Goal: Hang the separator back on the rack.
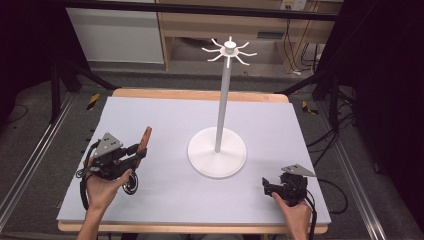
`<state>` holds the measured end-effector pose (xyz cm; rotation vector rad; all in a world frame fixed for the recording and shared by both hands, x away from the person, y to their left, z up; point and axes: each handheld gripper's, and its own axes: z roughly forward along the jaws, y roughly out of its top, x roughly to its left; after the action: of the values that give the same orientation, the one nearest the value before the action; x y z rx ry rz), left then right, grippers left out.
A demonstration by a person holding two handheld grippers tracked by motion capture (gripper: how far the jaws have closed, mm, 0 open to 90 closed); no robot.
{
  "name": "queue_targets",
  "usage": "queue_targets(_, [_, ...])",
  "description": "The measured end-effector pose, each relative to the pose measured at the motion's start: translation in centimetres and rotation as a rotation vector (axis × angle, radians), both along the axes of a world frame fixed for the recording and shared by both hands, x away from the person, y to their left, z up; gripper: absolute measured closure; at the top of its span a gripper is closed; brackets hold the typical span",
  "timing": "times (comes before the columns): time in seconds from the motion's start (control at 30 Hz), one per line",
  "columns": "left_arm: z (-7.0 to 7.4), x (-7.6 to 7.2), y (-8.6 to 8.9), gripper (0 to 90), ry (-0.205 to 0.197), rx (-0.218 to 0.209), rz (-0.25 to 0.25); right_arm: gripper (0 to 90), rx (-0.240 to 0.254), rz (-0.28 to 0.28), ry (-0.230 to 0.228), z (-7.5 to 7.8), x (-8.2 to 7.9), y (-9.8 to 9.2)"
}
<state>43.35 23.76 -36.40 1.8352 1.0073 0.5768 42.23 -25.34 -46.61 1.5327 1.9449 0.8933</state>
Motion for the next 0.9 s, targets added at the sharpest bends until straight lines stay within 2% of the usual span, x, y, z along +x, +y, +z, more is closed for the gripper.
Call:
queue_targets(0.13, [1.0,-0.6,-0.2,67.6,-0.05,-0.039,-0.011,9.3,0.003,-0.006,-0.006,0.0,0.0,-0.1])
queue_targets(0.3, [1.9,-0.7,-0.7,67.6,-0.084,-0.05,-0.027,9.3,0.005,-0.006,-0.012,0.0,-0.1,-0.2])
queue_targets(0.43, [2.1,-0.5,-1.0,67.5,-0.097,-0.054,-0.028,9.4,0.003,-0.005,-0.012,0.0,-0.1,-0.2])
queue_targets(0.5, [2.3,-0.2,-1.3,67.5,-0.098,-0.076,-0.034,9.3,0.004,-0.009,-0.016,0.0,-0.1,-0.2])
queue_targets(0.63, [2.6,0.1,-1.5,67.5,-0.104,-0.086,-0.033,9.4,0.007,-0.007,-0.02,0.0,-0.2,-0.2])
queue_targets(0.9, [4.3,1.3,-2.0,67.5,-0.126,-0.131,-0.024,9.4,0.01,-0.007,-0.02,0.0,-0.3,-0.3])
